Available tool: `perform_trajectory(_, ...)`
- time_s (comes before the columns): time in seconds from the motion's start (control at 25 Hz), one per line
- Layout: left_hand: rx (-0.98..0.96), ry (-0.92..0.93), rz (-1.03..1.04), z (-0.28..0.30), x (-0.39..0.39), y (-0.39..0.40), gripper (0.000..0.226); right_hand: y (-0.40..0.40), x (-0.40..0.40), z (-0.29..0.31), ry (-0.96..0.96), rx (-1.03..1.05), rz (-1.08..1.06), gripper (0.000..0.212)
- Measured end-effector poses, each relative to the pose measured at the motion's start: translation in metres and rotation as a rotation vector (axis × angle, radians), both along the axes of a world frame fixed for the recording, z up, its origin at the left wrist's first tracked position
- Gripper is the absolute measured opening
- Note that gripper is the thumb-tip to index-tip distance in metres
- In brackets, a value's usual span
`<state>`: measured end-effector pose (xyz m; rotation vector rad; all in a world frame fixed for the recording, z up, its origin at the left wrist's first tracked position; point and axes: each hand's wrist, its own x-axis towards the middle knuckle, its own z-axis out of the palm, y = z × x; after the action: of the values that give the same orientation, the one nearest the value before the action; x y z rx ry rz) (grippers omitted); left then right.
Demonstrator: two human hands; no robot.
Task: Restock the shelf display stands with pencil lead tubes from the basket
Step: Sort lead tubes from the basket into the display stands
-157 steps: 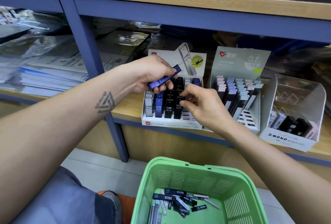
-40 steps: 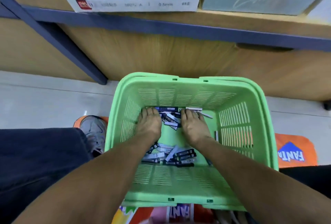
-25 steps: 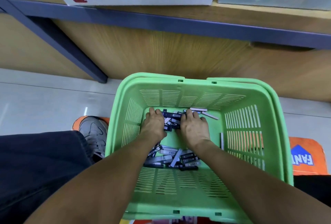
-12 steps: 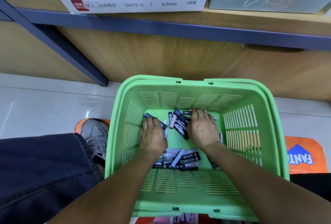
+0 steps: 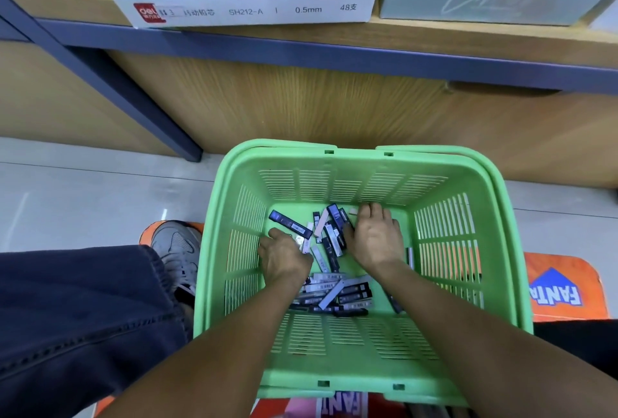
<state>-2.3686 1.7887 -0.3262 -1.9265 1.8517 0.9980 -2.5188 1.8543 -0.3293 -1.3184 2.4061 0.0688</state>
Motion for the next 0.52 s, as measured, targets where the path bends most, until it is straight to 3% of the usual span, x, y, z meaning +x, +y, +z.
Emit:
perform_trajectory(0.08, 0.063, -0.074, -0.008, -0.001, -0.005, 0.003, 0.095, 0.0, 0.0, -0.003, 0.002, 0.099, -0.011, 0.067)
perform_trajectory(0.16, 0.066, -0.124, -0.054, -0.004, -0.012, 0.008, 0.088, -0.003, 0.008, -0.008, -0.022, 0.171, -0.002, 0.077)
perform_trajectory(0.36, -0.008, -0.015, 0.045, -0.02, -0.011, 0.001, 0.06, -0.006, 0.015, -0.017, -0.071, 0.14, -0.027, 0.068)
perform_trajectory(0.52, 0.014, 0.112, 0.203, -0.023, -0.017, -0.006, 0.032, -0.012, 0.011, -0.017, -0.216, 0.02, -0.21, 0.055)
